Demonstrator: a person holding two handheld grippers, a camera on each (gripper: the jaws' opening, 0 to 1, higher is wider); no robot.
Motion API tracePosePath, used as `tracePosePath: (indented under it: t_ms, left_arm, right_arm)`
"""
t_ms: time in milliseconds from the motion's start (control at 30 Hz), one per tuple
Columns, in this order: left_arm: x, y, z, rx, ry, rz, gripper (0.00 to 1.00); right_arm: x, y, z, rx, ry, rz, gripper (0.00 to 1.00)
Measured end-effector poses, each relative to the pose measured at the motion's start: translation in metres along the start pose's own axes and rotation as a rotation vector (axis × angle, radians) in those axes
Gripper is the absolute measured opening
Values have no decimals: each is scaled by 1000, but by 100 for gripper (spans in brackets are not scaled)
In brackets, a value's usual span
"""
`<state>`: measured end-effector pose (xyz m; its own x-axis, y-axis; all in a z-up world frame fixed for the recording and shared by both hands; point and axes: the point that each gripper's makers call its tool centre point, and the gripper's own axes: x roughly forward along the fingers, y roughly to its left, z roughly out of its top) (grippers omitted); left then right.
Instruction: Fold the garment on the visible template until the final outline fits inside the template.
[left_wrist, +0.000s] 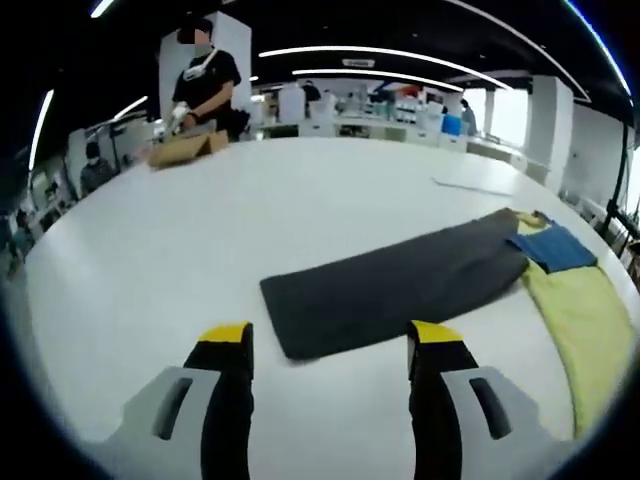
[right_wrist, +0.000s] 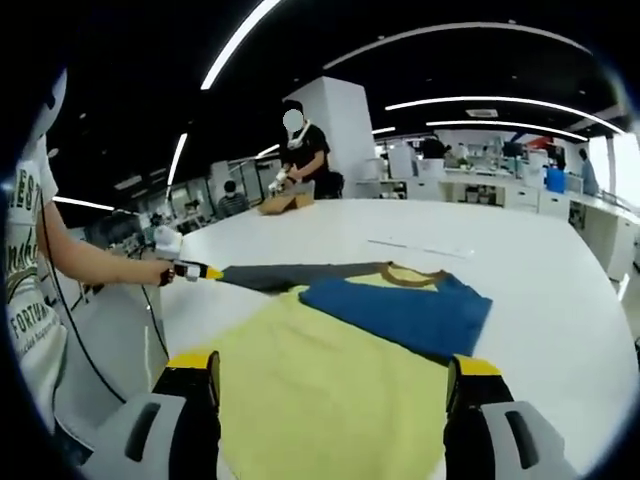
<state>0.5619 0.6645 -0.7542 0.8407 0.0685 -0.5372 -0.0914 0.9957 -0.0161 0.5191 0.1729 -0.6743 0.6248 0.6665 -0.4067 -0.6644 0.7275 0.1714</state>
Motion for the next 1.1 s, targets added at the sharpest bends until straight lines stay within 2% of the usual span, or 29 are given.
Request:
tracePosePath:
  t_ms: [100, 200, 367, 400, 467, 533, 767, 900, 967, 1100]
  left_arm:
    - [1, 3, -4, -3, 6, 17, 48]
    - [4, 9, -7, -42, 7, 38, 43]
    - [9, 16, -17, -44, 54, 68, 33]
    - [11, 19, -9, -70, 6, 83, 32]
    - [10, 18, -13, -99, 17, 74, 30]
    - [9, 20, -14, -70, 22, 91, 26]
    - [9, 20, -13, -119, 24, 101, 15]
    - [8, 23, -13, -151, 58, 124, 9]
    - [10, 23, -12, -119, 65, 130, 8]
    - [9, 23, -6, -111, 57, 129, 1]
  right_arm:
    - [0, -3, -1, 7, -3, -9, 91]
    - [1, -3, -2, 10, -2, -9, 90]
    - [2, -3, -3, 8, 3, -14, 89]
    - [2, -3, -3, 9, 5, -12, 89]
    - [3, -2, -5, 12, 11, -6, 89]
    - [3, -2, -6, 7, 15, -10, 89]
    - [2, -2, -7, 9, 12, -20, 89]
    - [2, -3, -9, 6, 21, -27, 88]
    - [1, -3, -10, 10, 17, -29, 87]
    - [1, -3, -10, 10, 15, -29, 87]
